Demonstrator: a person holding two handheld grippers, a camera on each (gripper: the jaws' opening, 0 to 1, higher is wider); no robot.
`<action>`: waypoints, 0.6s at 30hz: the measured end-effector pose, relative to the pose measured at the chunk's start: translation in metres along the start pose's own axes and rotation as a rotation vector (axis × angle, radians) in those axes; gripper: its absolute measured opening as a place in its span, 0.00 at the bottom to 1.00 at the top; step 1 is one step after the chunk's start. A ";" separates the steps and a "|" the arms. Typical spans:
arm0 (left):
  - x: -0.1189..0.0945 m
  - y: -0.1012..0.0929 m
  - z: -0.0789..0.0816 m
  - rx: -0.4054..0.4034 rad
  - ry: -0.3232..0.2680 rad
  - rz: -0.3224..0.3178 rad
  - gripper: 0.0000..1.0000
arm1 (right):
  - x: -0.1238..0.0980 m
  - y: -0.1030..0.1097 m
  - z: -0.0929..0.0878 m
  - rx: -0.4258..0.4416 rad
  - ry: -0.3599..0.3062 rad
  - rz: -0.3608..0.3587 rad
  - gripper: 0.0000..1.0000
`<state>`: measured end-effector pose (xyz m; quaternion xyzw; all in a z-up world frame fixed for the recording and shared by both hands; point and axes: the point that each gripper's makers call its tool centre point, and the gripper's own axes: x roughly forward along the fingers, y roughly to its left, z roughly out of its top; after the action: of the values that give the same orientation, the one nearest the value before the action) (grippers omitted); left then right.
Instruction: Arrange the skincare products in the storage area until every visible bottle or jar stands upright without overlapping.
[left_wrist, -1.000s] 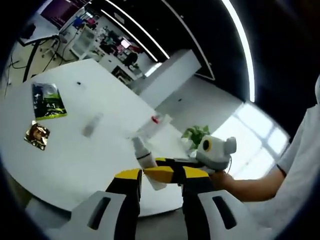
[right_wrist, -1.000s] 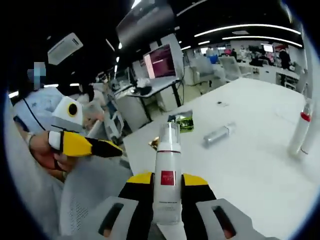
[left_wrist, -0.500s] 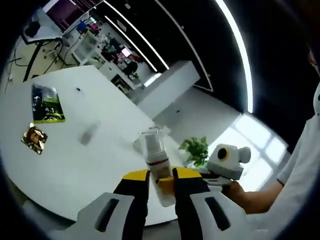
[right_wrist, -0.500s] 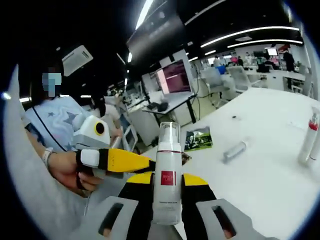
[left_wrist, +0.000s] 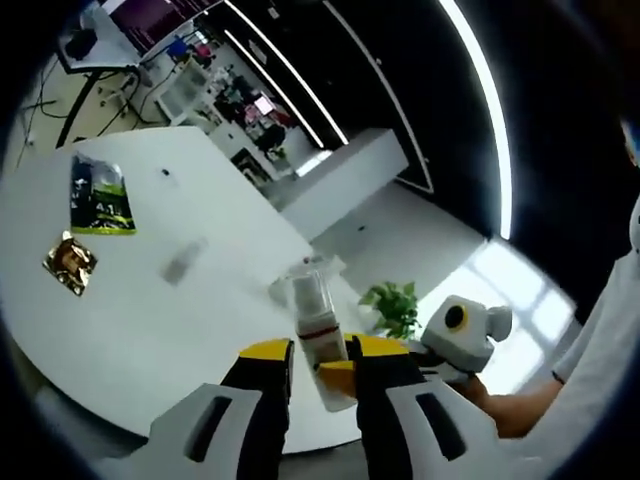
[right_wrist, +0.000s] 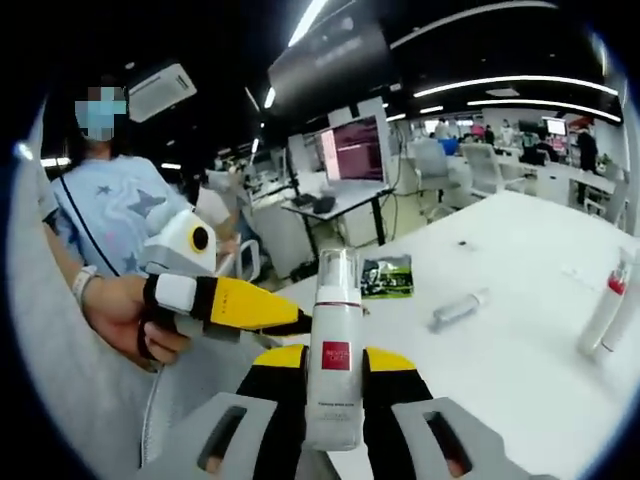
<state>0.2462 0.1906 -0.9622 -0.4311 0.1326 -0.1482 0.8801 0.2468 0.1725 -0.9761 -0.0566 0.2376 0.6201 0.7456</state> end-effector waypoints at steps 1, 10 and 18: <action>0.001 0.001 0.000 0.000 -0.001 0.003 0.27 | 0.001 0.002 0.000 -0.010 -0.003 0.005 0.13; 0.001 0.003 -0.015 -0.035 0.062 0.025 0.17 | 0.007 0.019 -0.006 -0.174 0.046 0.010 0.13; -0.004 0.008 -0.019 -0.140 0.074 0.029 0.16 | 0.009 0.021 -0.011 -0.266 0.100 0.012 0.13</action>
<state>0.2368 0.1831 -0.9790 -0.4838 0.1815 -0.1418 0.8443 0.2243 0.1815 -0.9855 -0.1842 0.1904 0.6469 0.7151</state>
